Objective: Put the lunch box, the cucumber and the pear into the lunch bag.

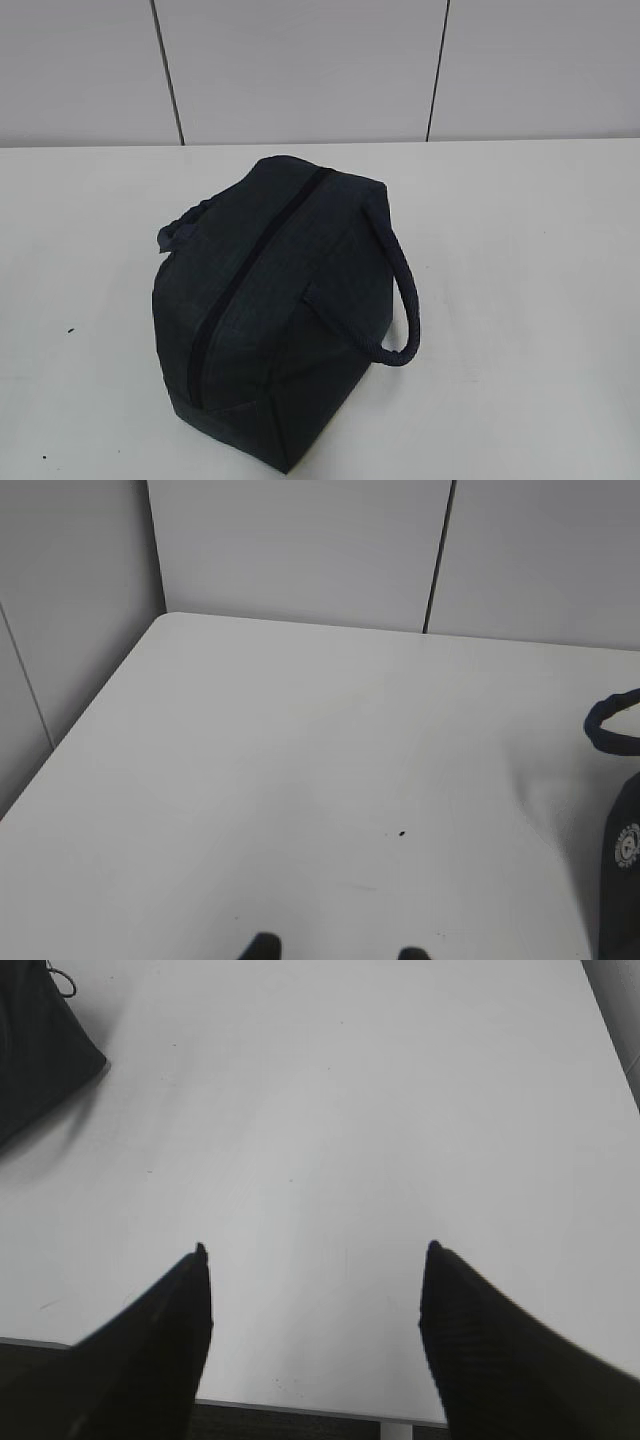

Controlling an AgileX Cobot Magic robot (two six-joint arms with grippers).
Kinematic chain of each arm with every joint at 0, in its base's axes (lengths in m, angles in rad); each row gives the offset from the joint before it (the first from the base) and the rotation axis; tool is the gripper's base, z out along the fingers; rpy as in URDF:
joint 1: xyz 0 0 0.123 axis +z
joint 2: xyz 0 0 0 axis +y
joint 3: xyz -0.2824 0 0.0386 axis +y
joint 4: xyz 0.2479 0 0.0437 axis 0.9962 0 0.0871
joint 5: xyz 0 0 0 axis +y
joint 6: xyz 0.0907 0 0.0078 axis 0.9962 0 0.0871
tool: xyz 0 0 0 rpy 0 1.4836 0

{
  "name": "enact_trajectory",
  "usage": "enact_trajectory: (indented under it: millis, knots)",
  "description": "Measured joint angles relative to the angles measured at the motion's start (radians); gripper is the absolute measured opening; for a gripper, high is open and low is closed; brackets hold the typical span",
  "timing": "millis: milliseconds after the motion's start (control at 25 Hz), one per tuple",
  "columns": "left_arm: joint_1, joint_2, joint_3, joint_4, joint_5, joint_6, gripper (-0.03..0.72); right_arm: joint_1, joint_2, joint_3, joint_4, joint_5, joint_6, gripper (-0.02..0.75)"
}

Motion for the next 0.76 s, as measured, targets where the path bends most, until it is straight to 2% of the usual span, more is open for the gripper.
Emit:
enact_trajectory:
  millis: [760]
  knots:
    - [0.0, 0.0, 0.0, 0.0, 0.0, 0.0, 0.229, 0.0, 0.0, 0.0, 0.0, 0.0, 0.0, 0.51]
